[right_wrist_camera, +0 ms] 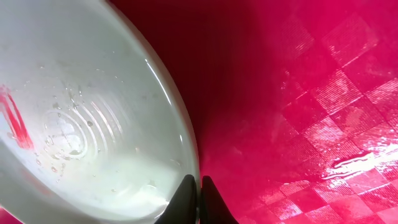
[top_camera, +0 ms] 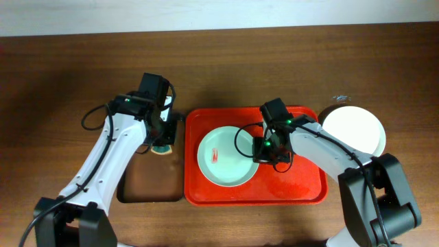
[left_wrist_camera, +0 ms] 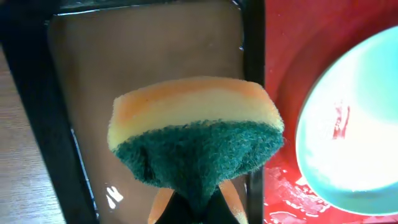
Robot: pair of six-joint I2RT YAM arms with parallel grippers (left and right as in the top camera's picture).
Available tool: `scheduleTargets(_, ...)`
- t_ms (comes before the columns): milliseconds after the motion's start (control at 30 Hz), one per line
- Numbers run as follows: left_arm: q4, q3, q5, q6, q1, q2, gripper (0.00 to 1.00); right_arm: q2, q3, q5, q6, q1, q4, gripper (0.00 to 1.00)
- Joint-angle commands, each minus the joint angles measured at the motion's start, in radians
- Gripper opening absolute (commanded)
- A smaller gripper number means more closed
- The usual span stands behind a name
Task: Clean dirty plates on tray and stack at the side
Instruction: 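Scrub the pale-green plate with the sponge in the left gripper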
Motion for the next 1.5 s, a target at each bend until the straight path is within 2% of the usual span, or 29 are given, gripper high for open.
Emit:
scheduleTargets(0,0.032,0.015,0.012,-0.055,-0.009,-0.018,0.0,-0.01,-0.005,-0.017,0.006,0.013,0.003,0.04)
scheduleTargets(33,0.057,0.015,0.145,-0.055,-0.023,-0.018,0.0,-0.01,-0.005,-0.029,0.027,0.013,0.004,0.04)
scheduleTargets(100,0.081,0.015,0.23,-0.056,-0.071,-0.018,0.0,-0.01,-0.005,-0.031,0.032,0.013,0.007,0.04)
scheduleTargets(267,0.085,0.015,0.231,-0.144,-0.204,0.029,0.0,-0.01,-0.005,-0.031,0.092,0.013,0.019,0.04)
scheduleTargets(367,0.11,0.015,0.23,-0.15,-0.258,0.108,0.0,-0.01,-0.012,-0.031,0.147,0.014,0.021,0.04)
scheduleTargets(500,0.144,0.015,0.229,-0.15,-0.259,0.158,0.0,-0.01,-0.029,-0.025,0.147,0.014,0.044,0.07)
scheduleTargets(833,0.242,0.014,0.211,-0.158,-0.259,0.283,0.0,-0.01,-0.03,-0.008,0.079,0.045,0.071,0.04)
scheduleTargets(1033,0.235,0.005,0.146,-0.161,-0.272,0.366,0.0,-0.01,-0.03,0.025,0.083,0.071,0.075,0.04)
scheduleTargets(1067,0.235,0.005,0.157,-0.161,-0.272,0.369,0.0,-0.01,-0.03,0.025,0.083,0.071,0.075,0.04)
scheduleTargets(1167,0.234,0.011,0.347,-0.117,-0.266,0.357,0.0,-0.01,-0.03,0.025,0.083,0.071,0.075,0.04)
scheduleTargets(1233,0.235,0.028,0.408,-0.118,-0.238,0.31,0.0,-0.01,-0.03,0.026,0.082,0.071,0.075,0.04)
scheduleTargets(1300,0.239,0.039,0.402,-0.119,-0.207,0.222,0.0,-0.01,-0.03,0.026,0.082,0.071,0.075,0.04)
scheduleTargets(1333,0.238,0.039,0.368,-0.135,-0.204,0.203,0.0,-0.01,-0.03,0.026,0.082,0.071,0.075,0.04)
scheduleTargets(1400,0.219,0.032,0.204,-0.187,-0.208,0.201,0.0,-0.01,-0.03,0.026,0.082,0.071,0.075,0.04)
scheduleTargets(1467,0.225,-0.006,0.195,-0.187,-0.208,0.208,0.0,-0.01,-0.03,0.026,0.082,0.071,0.075,0.04)
